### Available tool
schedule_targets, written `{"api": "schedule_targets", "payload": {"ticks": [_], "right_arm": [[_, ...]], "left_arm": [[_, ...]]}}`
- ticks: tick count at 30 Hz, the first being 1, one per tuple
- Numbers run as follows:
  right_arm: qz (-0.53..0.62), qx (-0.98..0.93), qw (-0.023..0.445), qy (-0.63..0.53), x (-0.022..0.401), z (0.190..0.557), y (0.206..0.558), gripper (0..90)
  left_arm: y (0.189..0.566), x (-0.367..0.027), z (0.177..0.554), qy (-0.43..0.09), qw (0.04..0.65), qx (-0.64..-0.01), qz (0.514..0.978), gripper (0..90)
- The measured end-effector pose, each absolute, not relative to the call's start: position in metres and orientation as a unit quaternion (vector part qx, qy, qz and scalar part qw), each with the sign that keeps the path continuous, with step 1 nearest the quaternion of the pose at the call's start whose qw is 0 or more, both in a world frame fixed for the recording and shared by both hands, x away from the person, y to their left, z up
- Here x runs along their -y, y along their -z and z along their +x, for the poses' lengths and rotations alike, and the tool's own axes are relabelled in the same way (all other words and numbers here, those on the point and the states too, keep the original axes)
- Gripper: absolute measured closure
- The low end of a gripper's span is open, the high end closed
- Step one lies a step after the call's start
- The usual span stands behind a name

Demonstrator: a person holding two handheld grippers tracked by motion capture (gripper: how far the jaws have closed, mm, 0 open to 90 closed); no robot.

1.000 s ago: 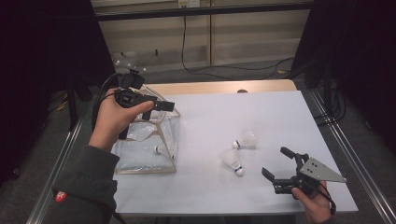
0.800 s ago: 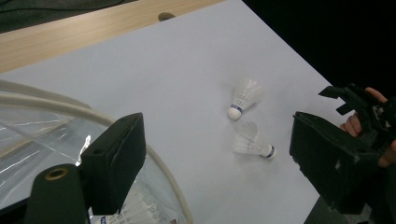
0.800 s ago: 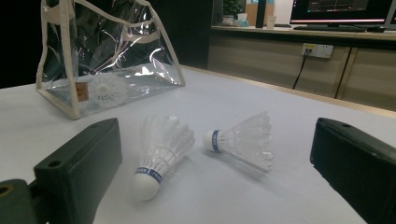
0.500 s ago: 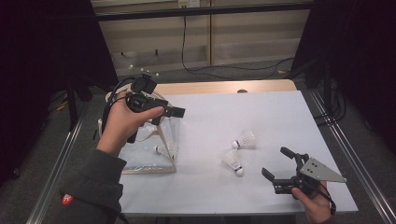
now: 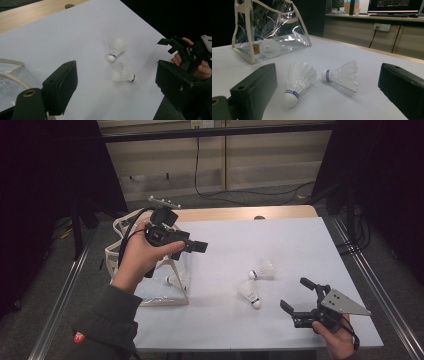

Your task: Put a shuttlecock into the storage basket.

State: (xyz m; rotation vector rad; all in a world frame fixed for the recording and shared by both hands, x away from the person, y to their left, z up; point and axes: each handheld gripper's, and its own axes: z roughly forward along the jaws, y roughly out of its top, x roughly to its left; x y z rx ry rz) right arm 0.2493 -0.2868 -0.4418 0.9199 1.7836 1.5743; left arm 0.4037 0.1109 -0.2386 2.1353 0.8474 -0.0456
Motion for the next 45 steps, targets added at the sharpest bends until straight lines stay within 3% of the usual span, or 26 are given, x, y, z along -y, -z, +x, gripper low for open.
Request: {"api": "schedule_targets", "payload": {"ticks": [45], "right_arm": [[0.342, -0.672, 0.291, -0.59, 0.286, 0.249, 0.442, 2.1]], "left_arm": [[0.294, -0.081, 0.386, 0.051, 0.404, -0.3, 0.863, 13.0]]}}
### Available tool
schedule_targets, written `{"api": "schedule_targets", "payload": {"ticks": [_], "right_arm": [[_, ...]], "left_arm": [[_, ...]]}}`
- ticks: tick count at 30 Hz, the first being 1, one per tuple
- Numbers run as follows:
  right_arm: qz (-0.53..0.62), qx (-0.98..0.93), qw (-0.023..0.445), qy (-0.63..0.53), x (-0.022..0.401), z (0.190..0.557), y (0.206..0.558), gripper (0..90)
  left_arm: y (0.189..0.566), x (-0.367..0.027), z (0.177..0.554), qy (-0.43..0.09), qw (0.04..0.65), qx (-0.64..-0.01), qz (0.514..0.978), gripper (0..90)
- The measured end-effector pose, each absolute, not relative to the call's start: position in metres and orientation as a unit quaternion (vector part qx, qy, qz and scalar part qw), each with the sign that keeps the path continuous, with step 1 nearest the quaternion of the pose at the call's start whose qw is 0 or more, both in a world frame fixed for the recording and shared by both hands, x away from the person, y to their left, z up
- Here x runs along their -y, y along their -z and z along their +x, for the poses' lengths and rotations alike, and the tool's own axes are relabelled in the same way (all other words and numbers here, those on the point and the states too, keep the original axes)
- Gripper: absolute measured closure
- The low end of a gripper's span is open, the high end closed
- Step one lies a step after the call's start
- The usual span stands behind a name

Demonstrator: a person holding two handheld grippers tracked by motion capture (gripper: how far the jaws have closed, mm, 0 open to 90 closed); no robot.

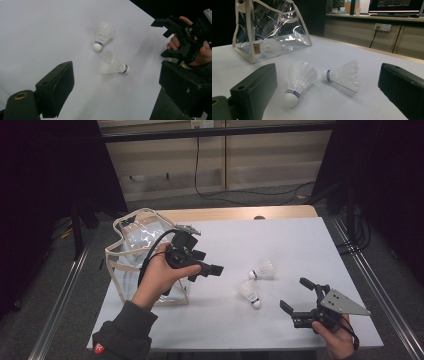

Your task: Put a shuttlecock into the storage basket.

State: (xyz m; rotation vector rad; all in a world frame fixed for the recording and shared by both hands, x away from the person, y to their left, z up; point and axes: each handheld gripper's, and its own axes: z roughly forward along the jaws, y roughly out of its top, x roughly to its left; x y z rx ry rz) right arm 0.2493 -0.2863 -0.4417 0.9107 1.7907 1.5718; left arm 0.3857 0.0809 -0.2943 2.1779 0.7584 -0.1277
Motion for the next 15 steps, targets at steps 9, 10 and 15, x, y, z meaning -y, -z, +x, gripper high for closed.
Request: {"api": "schedule_targets", "payload": {"ticks": [9, 10, 15], "right_arm": [[0.341, -0.672, 0.292, -0.589, 0.286, 0.249, 0.442, 2.2], [0.341, -0.672, 0.292, -0.589, 0.286, 0.249, 0.442, 2.2], [0.342, -0.672, 0.292, -0.589, 0.286, 0.249, 0.442, 2.1]], "left_arm": [[0.306, -0.075, 0.383, 0.053, 0.403, -0.293, 0.865, 11.9], [0.307, -0.074, 0.382, 0.053, 0.403, -0.294, 0.865, 11.6], [0.313, -0.072, 0.381, 0.052, 0.399, -0.291, 0.868, 11.2]]}}
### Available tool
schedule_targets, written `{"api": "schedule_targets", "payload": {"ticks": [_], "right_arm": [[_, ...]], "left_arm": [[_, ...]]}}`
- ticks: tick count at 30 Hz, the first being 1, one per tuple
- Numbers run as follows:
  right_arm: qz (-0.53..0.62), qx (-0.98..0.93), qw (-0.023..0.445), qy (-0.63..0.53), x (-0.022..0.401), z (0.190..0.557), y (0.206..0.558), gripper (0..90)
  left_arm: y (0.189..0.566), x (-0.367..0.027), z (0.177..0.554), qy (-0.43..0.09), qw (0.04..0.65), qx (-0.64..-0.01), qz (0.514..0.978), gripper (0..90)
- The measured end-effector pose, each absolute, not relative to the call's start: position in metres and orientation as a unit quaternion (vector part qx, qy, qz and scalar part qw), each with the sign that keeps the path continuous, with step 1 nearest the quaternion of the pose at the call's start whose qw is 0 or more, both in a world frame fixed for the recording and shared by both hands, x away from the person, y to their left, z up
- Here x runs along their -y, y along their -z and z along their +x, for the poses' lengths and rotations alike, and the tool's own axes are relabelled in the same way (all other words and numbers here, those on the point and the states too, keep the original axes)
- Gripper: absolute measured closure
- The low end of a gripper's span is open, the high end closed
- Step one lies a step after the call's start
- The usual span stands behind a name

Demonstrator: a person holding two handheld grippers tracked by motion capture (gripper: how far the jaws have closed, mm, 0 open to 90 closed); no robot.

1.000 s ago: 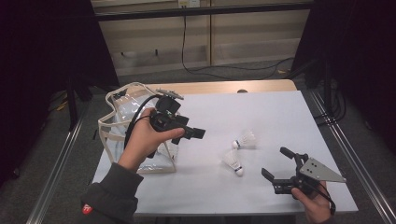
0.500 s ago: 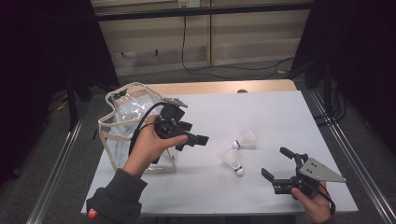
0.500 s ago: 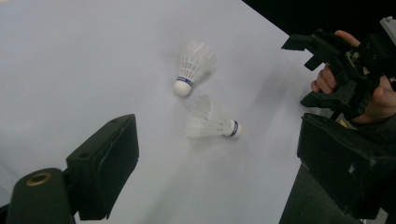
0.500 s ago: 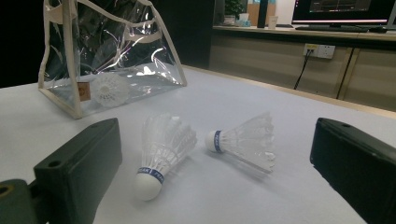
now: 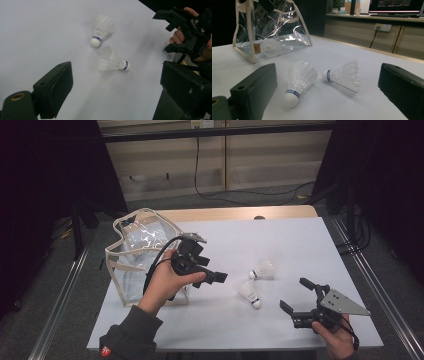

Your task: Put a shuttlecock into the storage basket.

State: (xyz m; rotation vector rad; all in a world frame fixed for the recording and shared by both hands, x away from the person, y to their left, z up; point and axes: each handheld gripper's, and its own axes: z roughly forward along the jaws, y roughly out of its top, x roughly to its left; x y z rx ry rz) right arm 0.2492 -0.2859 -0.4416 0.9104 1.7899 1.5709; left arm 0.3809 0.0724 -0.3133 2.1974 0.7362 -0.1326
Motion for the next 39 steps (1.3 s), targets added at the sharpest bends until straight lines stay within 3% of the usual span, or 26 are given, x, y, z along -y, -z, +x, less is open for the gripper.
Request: {"api": "schedule_targets", "payload": {"ticks": [39], "right_arm": [[0.343, -0.674, 0.289, -0.587, 0.285, 0.25, 0.442, 2.2]], "left_arm": [[0.361, -0.052, 0.371, 0.062, 0.395, -0.286, 0.871, 6.7]]}}
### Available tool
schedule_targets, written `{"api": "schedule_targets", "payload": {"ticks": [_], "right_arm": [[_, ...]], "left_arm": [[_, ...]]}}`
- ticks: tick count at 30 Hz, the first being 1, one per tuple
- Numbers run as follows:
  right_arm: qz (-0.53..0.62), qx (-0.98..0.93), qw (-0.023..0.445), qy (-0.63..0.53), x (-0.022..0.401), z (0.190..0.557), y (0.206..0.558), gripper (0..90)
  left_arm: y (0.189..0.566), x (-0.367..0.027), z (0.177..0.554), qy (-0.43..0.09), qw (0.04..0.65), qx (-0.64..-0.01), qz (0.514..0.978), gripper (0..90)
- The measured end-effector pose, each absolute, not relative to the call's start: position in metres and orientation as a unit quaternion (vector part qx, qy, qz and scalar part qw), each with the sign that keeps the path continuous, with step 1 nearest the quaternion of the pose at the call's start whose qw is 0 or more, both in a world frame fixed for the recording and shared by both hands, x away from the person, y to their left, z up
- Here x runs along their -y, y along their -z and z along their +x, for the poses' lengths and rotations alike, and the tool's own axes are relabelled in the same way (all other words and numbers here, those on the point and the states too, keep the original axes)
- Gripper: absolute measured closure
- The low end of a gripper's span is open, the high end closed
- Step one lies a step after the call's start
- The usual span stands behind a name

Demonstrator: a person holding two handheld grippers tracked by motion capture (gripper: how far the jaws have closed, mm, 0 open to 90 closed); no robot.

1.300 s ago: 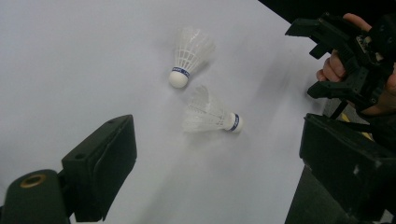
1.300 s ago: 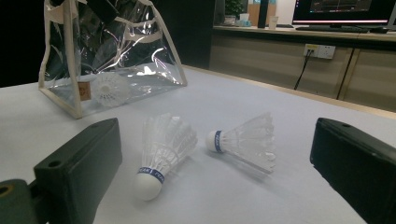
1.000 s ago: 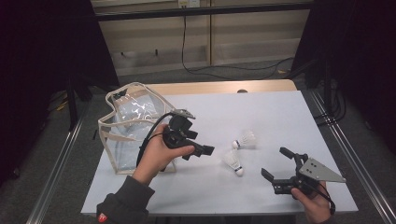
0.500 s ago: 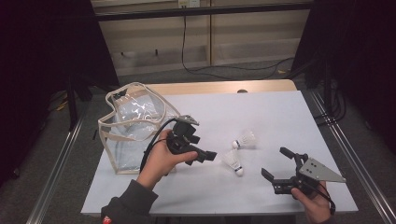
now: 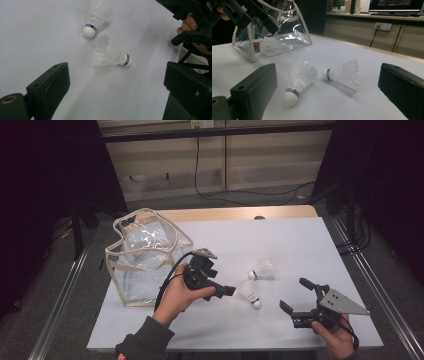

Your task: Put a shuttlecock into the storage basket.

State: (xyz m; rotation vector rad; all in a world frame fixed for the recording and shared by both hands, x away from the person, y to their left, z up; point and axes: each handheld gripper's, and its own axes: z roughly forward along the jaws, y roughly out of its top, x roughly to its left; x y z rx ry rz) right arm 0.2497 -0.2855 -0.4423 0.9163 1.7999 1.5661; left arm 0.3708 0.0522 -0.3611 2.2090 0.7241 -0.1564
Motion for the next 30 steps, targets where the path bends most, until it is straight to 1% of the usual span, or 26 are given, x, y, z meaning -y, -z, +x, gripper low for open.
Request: {"api": "schedule_targets", "payload": {"ticks": [23, 30], "right_arm": [[0.34, -0.674, 0.292, -0.587, 0.286, 0.25, 0.442, 2.2], [0.339, -0.675, 0.291, -0.587, 0.285, 0.25, 0.442, 2.2]], "left_arm": [[0.385, -0.043, 0.368, 0.066, 0.396, -0.286, 0.87, 6.1], [0.389, -0.038, 0.367, 0.059, 0.388, -0.284, 0.875, 6.0]]}}
